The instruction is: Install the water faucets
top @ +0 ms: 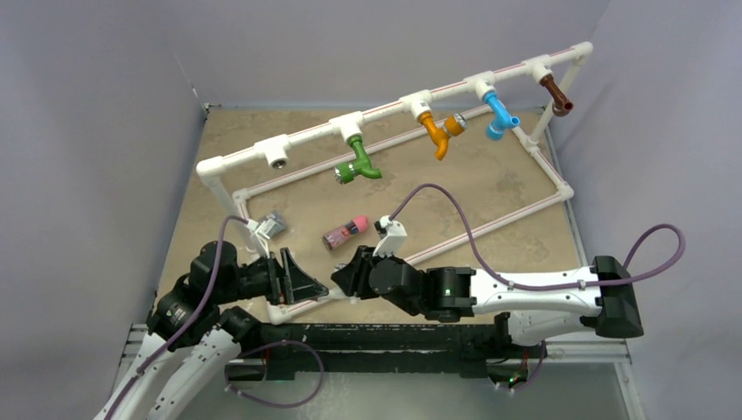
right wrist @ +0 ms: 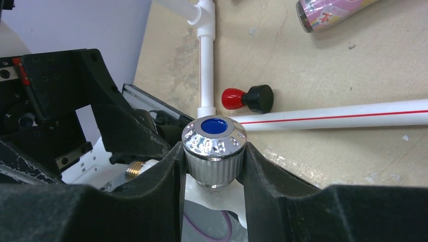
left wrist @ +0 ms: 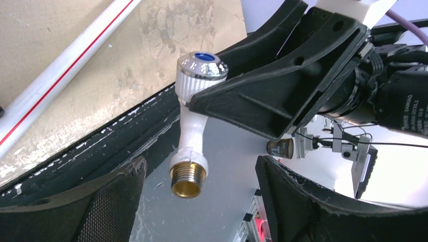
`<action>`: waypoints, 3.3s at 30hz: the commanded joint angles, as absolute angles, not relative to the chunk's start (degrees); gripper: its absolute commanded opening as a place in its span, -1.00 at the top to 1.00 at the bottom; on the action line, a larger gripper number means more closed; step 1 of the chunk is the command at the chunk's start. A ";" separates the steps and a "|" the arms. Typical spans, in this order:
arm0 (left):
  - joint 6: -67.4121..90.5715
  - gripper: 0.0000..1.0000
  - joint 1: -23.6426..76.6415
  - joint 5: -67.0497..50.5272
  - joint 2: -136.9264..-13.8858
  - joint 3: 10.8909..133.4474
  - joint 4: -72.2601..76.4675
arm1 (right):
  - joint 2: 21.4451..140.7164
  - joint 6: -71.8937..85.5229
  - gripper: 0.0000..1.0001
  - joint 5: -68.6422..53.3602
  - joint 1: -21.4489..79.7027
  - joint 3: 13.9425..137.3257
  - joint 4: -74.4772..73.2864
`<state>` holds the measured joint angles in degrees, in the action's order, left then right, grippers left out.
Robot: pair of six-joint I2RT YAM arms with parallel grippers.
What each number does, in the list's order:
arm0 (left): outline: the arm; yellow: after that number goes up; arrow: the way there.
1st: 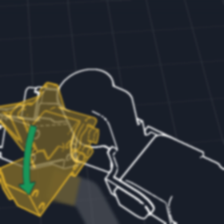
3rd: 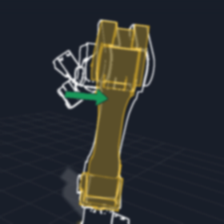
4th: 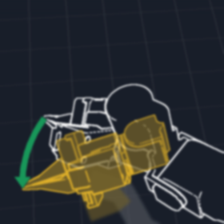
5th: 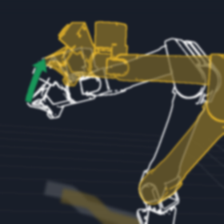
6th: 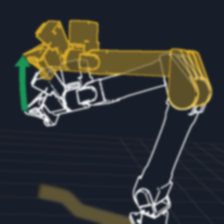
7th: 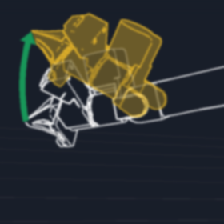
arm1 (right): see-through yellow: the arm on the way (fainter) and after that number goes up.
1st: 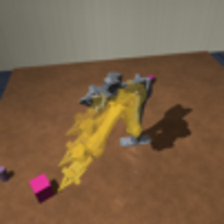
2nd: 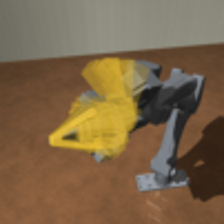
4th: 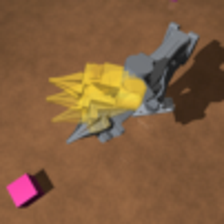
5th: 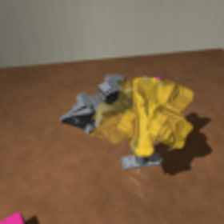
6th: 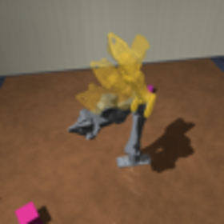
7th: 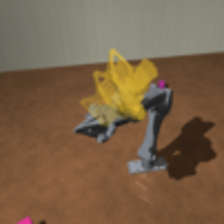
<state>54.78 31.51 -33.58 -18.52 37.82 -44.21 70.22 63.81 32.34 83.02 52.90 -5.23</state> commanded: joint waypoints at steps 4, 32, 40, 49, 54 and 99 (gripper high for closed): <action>56.77 -0.44 31.18 -32.32 -18.98 37.85 -42.13 | 72.13 67.74 1.00 37.14 83.58 57.73 -5.79; 56.50 1.00 31.18 -33.07 -19.04 35.46 -39.11 | 75.64 70.76 0.59 36.84 83.58 61.64 -8.64; 59.89 1.00 31.20 -34.38 -15.26 32.71 -36.09 | 67.62 70.55 -0.61 34.71 83.58 54.81 -6.28; 65.84 1.00 31.19 -37.74 -9.89 28.33 -26.54 | 49.58 58.86 -0.69 22.36 83.50 42.71 5.45; 69.13 1.00 31.18 -41.37 -9.34 27.15 -17.90 | 44.23 52.42 -0.65 15.56 83.50 42.66 4.76; 84.66 1.00 31.19 -46.82 -9.69 22.93 8.73 | 51.16 42.21 1.00 7.78 83.50 48.34 14.59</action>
